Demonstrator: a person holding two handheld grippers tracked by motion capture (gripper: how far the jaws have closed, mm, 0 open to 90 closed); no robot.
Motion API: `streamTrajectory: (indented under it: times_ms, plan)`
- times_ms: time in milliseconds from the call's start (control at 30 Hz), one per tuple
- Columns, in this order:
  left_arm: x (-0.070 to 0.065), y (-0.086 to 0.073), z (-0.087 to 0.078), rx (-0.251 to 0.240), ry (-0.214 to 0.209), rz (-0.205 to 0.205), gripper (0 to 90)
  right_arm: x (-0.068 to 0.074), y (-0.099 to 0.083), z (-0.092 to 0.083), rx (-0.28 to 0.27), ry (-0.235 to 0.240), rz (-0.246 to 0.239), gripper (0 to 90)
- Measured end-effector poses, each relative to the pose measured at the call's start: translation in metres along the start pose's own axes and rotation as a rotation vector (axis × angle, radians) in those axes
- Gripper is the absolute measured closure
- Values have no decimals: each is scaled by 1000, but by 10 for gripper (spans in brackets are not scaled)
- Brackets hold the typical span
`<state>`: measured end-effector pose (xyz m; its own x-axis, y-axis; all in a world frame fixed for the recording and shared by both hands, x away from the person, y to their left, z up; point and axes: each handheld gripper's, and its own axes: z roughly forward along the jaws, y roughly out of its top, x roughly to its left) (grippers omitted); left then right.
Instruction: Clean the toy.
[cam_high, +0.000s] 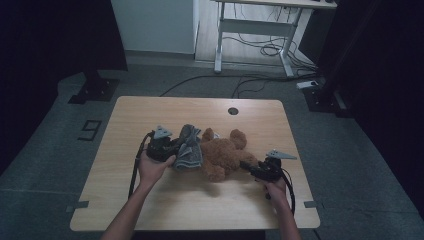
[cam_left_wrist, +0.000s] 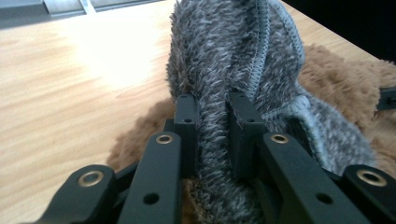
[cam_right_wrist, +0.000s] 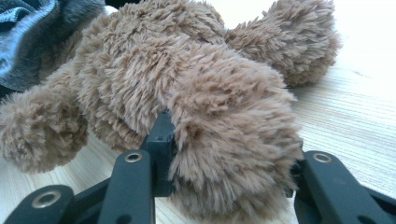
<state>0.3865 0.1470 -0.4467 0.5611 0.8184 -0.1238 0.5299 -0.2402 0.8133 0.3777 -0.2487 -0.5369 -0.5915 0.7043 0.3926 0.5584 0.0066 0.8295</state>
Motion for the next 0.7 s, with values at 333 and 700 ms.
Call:
streamTrajectory:
  times_ms: [333,700]
  plan:
    - [23,-22,-13,19,42,-36,757,0,0,0,9,0,2,552]
    - [39,-57,-4,108,112,-62,758,1,-2,3,17,-1,6,553]
